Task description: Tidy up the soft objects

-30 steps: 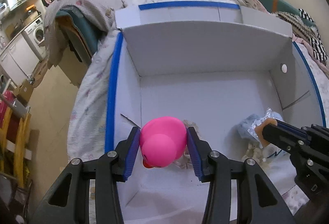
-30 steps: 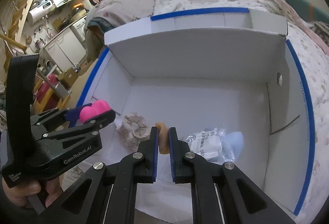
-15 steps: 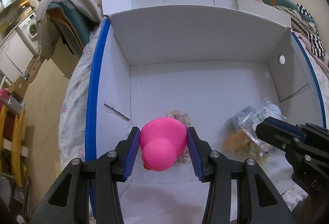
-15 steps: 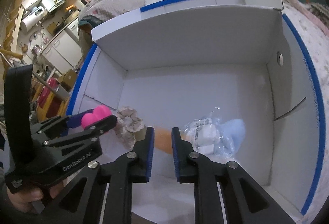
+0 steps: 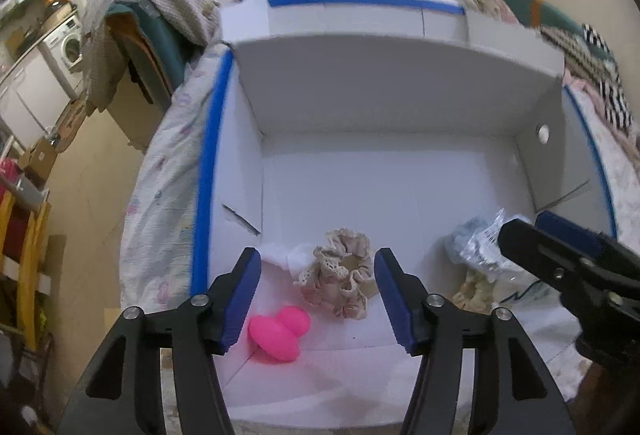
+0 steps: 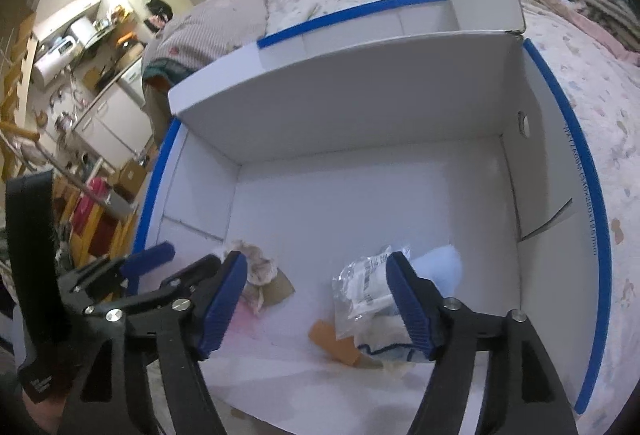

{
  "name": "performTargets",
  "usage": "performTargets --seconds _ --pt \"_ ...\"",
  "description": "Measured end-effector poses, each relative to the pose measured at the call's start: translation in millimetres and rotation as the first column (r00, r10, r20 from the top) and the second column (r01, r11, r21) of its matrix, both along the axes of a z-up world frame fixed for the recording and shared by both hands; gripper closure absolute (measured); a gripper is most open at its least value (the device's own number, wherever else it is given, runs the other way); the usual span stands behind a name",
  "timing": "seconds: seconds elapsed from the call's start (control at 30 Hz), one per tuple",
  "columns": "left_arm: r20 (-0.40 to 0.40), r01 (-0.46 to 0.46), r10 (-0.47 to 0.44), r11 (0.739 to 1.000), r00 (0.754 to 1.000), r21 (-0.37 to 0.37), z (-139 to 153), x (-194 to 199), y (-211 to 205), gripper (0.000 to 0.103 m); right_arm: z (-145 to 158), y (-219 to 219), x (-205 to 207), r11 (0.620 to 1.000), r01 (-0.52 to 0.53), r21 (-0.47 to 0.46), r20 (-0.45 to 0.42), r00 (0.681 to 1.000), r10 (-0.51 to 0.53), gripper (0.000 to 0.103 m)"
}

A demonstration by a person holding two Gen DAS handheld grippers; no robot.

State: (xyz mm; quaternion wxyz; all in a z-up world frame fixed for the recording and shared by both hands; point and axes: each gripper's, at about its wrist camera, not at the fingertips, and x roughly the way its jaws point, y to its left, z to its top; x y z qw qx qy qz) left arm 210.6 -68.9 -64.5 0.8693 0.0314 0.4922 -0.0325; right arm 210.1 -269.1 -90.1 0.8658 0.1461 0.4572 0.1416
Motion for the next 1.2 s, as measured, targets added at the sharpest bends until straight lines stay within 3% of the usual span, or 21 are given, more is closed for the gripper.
performTargets --seconds 0.03,0.1,0.13,0.43,0.67,0.9,1.07,1.2 --pt "0.014 -0.005 0.006 1.000 1.000 -0.003 4.3 -4.0 1.6 0.043 1.1 -0.2 -0.1 1.000 0.007 0.001 0.005 1.000 -0.007 0.021" --pt "0.034 -0.010 0.011 1.000 0.999 -0.005 10.7 -11.7 4.1 0.040 3.7 0.8 -1.9 1.000 0.017 -0.005 0.016 1.000 -0.017 0.003" --pt "0.040 -0.010 0.010 1.000 0.999 -0.006 13.3 -15.5 4.9 0.039 5.2 1.2 -3.2 1.000 0.022 -0.008 0.022 1.000 -0.022 0.001" --pt "0.127 0.014 -0.020 0.999 0.992 0.048 35.6 -56.6 16.9 0.040 16.1 -1.8 -36.7 0.997 0.072 -0.025 0.038 0.997 -0.071 0.000" --pt "0.127 0.000 -0.004 0.999 0.992 0.037 33.6 -87.6 33.6 0.040 19.8 -14.3 -74.5 0.992 0.124 -0.035 0.048 0.991 -0.122 0.000" --pt "0.104 -0.081 0.086 0.996 0.991 -0.044 27.8 -117.9 65.7 0.040 17.2 -21.6 -105.3 0.988 0.151 -0.032 0.036 0.988 -0.150 0.000" --pt "0.173 -0.107 0.111 0.994 0.979 -0.037 37.8 -136.4 68.2 0.040 13.5 -13.9 -123.5 0.986 0.162 -0.036 0.024 0.987 -0.162 0.000" --pt "0.275 -0.100 0.111 0.993 0.955 -0.056 53.6 -149.0 65.5 0.040 23.7 4.2 -136.0 0.986 0.142 -0.088 0.103 0.986 -0.133 0.000"
